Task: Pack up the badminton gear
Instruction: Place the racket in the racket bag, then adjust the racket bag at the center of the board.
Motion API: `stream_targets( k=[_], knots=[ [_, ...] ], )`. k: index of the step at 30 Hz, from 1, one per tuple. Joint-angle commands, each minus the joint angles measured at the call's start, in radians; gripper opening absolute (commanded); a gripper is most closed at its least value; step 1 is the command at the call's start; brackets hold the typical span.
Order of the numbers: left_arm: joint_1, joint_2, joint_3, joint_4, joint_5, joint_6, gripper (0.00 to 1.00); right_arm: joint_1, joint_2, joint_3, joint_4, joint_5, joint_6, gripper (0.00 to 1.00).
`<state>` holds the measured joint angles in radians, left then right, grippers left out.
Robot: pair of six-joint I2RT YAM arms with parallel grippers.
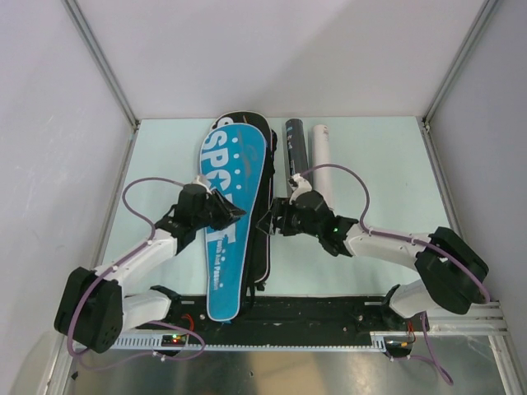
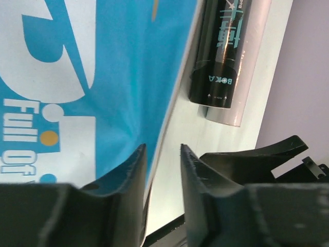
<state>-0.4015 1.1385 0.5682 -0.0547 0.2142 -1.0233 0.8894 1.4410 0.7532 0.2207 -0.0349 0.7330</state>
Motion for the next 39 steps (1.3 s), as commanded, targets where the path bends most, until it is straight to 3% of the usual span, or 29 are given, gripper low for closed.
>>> stream_targets(
  k=[1,6,24,32,39],
  knots=[
    [0.006,-0.003,0.037,-0.001,-0.002,0.060,0.41,-0.039,-0.013,-0.008,0.072,-0.097,0.006,0.75],
    [0.030,-0.017,0.062,-0.057,-0.046,0.120,0.47,-0.088,0.033,-0.006,0.152,-0.169,0.021,0.75],
    [0.094,0.053,0.020,-0.093,-0.052,0.162,0.47,-0.127,0.303,0.102,0.289,-0.285,0.105,0.73],
    [0.095,0.086,0.011,-0.092,-0.057,0.164,0.47,-0.126,0.384,0.148,0.308,-0.312,0.118,0.61],
    [0.094,0.090,0.009,-0.091,-0.059,0.163,0.47,-0.126,0.442,0.184,0.317,-0.326,0.149,0.58]
  ],
)
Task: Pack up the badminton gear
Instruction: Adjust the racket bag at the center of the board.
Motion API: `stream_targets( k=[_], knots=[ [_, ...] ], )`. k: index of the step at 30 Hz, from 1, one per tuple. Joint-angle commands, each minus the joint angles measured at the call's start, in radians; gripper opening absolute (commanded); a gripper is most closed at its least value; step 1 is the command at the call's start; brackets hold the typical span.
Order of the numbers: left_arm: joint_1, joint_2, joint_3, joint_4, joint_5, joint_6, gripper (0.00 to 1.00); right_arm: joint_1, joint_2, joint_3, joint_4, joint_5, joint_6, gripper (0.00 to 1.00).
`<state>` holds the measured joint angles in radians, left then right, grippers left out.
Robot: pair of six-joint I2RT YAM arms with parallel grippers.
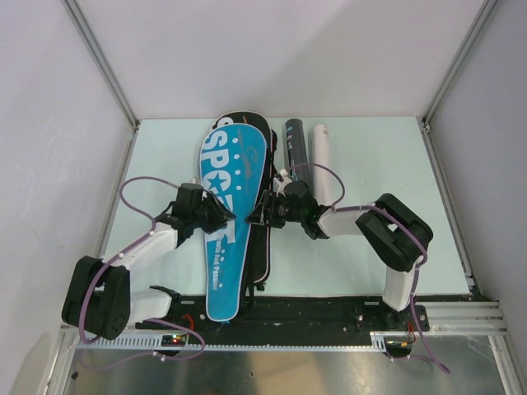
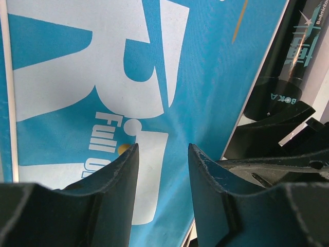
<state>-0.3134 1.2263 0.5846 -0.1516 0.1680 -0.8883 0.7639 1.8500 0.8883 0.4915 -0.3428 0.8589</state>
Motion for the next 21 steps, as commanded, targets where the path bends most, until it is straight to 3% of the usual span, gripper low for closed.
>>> stream_targets(
  k=[1,4,6,12,18,21],
  knots=[
    [0.006,0.003,-0.010,0.007,-0.013,0.025,0.47,0.000,0.042,0.053,0.052,-0.020,0.031,0.58],
    [0.007,-0.004,-0.018,0.010,-0.013,0.019,0.47,-0.001,0.058,0.060,0.065,-0.024,0.047,0.54],
    [0.006,-0.012,-0.024,0.013,-0.014,0.013,0.47,-0.001,0.061,0.061,0.075,-0.026,0.057,0.46],
    [0.020,-0.054,-0.002,0.016,-0.008,0.002,0.48,-0.002,0.032,0.071,0.073,-0.019,0.059,0.05],
    [0.129,-0.114,0.076,0.006,0.056,0.013,0.49,-0.002,-0.101,0.085,-0.044,-0.002,0.007,0.00],
    [0.186,-0.130,0.159,-0.018,0.072,0.071,0.49,0.001,-0.185,0.134,-0.222,0.039,-0.074,0.00]
  ],
)
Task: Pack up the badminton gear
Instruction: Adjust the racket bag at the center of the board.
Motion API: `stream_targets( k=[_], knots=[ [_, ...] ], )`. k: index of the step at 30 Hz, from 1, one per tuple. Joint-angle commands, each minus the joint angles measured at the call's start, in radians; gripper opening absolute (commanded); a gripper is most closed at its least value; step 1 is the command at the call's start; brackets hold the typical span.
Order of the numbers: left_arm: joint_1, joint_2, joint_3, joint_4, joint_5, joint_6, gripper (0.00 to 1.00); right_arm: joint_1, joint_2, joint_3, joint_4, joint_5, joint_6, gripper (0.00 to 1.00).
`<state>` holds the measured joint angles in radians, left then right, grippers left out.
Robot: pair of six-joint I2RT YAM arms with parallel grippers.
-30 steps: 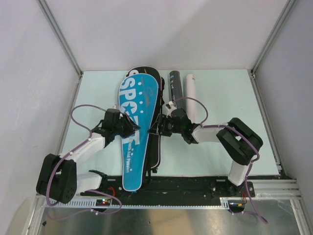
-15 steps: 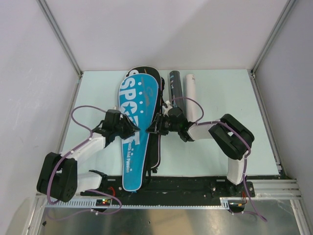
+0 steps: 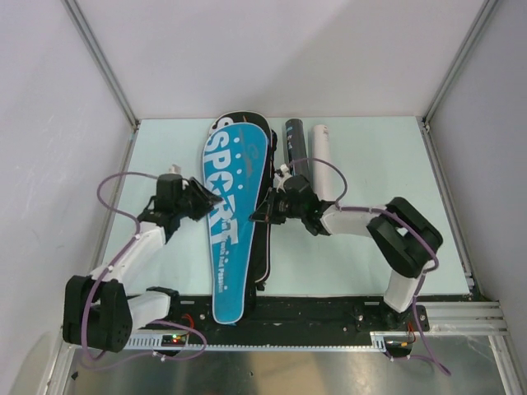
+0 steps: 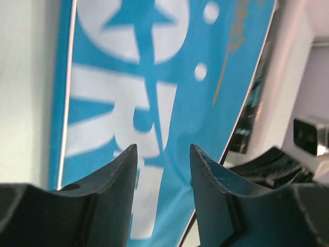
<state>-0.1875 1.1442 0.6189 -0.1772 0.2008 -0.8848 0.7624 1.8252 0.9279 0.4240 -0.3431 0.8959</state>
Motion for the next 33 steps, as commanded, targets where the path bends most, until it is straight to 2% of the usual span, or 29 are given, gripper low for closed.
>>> stream_targets(
  k=[1,9,13,17,21,24,29,33],
  knots=[
    [0.076,-0.050,0.153,-0.010,0.037,0.086,0.49,0.004,-0.188,0.122,-0.237,0.054,-0.145,0.00],
    [0.257,-0.060,0.300,-0.083,0.104,0.130,0.51,0.002,-0.312,0.408,-0.774,0.154,-0.457,0.00],
    [0.358,-0.054,0.325,-0.092,0.152,0.136,0.53,0.023,-0.312,0.567,-0.950,0.227,-0.599,0.00],
    [0.439,-0.035,0.343,-0.095,0.195,0.132,0.54,0.087,-0.271,0.689,-1.048,0.365,-0.730,0.00],
    [0.489,-0.013,0.360,-0.096,0.230,0.117,0.55,0.224,-0.220,0.728,-1.076,0.549,-0.839,0.00],
    [0.514,0.008,0.377,-0.097,0.251,0.104,0.58,0.312,-0.182,0.675,-1.054,0.644,-0.862,0.00],
    [0.538,0.068,0.418,-0.095,0.293,0.085,0.61,0.415,-0.162,0.449,-0.868,0.656,-0.903,0.00],
    [0.545,0.113,0.453,-0.095,0.328,0.076,0.63,0.468,-0.136,0.379,-0.814,0.679,-0.942,0.00]
  ],
)
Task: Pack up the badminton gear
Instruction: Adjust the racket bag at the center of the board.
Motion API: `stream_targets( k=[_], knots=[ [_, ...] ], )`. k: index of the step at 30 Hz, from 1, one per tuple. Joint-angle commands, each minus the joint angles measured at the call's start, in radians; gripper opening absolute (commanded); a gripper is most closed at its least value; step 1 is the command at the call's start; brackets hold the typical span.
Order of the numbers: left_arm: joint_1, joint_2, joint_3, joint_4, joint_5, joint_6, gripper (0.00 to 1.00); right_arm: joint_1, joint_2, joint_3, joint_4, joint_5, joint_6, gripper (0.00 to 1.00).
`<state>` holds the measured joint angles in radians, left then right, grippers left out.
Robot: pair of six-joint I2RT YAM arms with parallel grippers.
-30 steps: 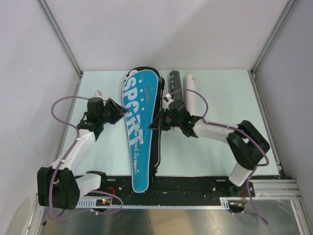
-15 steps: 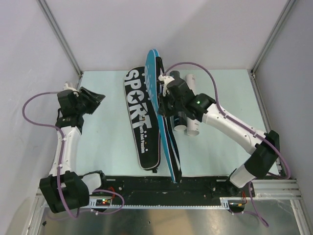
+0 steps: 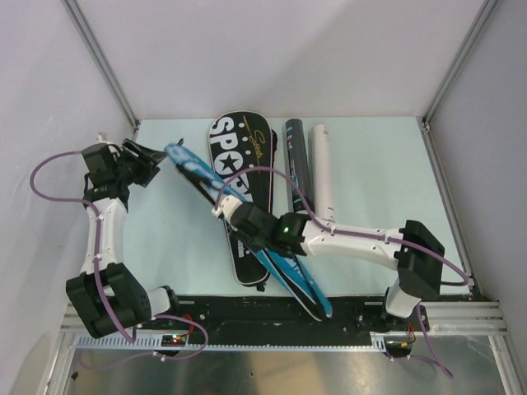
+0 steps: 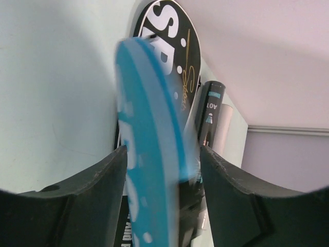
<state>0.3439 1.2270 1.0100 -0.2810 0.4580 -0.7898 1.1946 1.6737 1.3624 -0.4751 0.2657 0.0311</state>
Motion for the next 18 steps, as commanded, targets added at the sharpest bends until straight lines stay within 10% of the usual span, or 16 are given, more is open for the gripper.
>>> stream_targets(
  k=[1,18],
  knots=[
    [0.017,0.039,0.069,0.008,0.082,-0.026,0.63,0.043,0.012,-0.067,0.098,0.070,-0.087,0.00],
    [0.051,-0.003,0.010,-0.063,0.037,0.053,0.68,-0.021,-0.124,-0.174,0.176,-0.024,-0.254,0.00]
  ],
)
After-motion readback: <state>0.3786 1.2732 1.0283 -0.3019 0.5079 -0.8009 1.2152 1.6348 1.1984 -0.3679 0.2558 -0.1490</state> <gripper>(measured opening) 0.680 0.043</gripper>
